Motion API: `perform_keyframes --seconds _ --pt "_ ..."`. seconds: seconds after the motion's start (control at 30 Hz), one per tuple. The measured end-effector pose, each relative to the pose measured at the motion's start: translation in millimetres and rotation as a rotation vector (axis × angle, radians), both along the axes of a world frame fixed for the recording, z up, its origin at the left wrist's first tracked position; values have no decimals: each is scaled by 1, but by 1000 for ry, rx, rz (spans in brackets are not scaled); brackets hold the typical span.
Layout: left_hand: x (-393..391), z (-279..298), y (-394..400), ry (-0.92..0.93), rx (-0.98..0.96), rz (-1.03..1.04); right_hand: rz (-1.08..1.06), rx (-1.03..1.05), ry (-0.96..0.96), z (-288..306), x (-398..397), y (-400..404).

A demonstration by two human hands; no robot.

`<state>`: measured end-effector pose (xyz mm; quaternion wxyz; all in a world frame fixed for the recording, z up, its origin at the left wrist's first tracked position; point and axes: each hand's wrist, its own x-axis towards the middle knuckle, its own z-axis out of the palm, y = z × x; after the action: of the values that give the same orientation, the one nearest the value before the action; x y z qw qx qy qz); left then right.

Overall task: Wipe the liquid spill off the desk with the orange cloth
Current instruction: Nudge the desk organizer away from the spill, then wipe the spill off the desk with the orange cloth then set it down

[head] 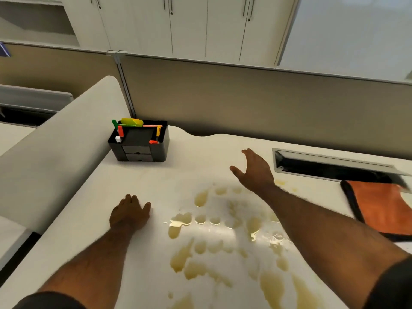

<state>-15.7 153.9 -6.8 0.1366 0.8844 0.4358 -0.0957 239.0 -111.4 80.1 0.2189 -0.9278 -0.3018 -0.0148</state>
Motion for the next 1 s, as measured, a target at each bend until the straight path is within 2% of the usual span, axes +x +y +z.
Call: perform_keyframes --seconds 0.1,0.33,0.63,0.77,0.9,1.0 --pt "35 15 -39 -78 76 -146 -123 19 -4 7 14 -56" --pt "127 43 -132 -217 89 -458 -324 127 -47 18 41 -151" --pt "235 61 -269 -333 -50 -737 -568 114 62 -6 75 -271" --pt "275 64 -325 -392 -189 -777 -675 87 108 -13 88 -312" --pt "310 66 -386 -331 -437 -767 -742 45 161 -29 107 -358" --pt "331 68 -426 -314 -646 -681 -785 27 226 -39 121 -384"
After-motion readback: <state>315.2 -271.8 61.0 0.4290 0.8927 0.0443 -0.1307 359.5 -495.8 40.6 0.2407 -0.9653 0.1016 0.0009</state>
